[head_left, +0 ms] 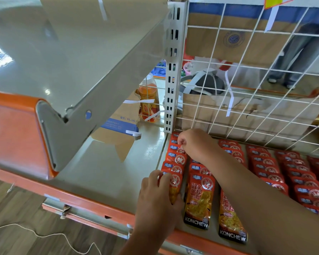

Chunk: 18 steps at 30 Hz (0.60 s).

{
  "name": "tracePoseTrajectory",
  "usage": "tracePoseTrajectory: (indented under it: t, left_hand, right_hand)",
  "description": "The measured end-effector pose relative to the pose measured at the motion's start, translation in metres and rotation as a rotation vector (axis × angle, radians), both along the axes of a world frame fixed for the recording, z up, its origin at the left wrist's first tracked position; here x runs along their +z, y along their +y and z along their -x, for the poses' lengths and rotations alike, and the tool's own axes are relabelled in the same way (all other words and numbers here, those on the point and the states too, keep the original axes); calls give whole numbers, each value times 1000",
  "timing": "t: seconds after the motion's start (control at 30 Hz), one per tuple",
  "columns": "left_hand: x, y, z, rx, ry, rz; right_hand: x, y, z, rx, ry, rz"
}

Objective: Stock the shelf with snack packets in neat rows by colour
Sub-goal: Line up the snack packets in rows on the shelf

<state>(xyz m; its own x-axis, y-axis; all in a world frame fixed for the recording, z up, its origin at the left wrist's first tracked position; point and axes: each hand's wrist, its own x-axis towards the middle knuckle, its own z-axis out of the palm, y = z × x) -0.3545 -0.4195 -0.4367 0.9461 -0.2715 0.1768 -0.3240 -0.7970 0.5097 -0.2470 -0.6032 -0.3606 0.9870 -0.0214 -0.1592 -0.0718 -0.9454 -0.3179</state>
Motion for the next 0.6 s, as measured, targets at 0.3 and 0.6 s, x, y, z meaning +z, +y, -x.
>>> tracePoseTrajectory:
  t: [0.3,0.6]
  left_hand:
    - [-1,-1,0,16,-14,-12]
    - [-2,-1,-1,19,-13,-7]
  right_hand:
    - [2,3,-2,-5,35,4]
    - [-4,-2,1,-6,-34,-53]
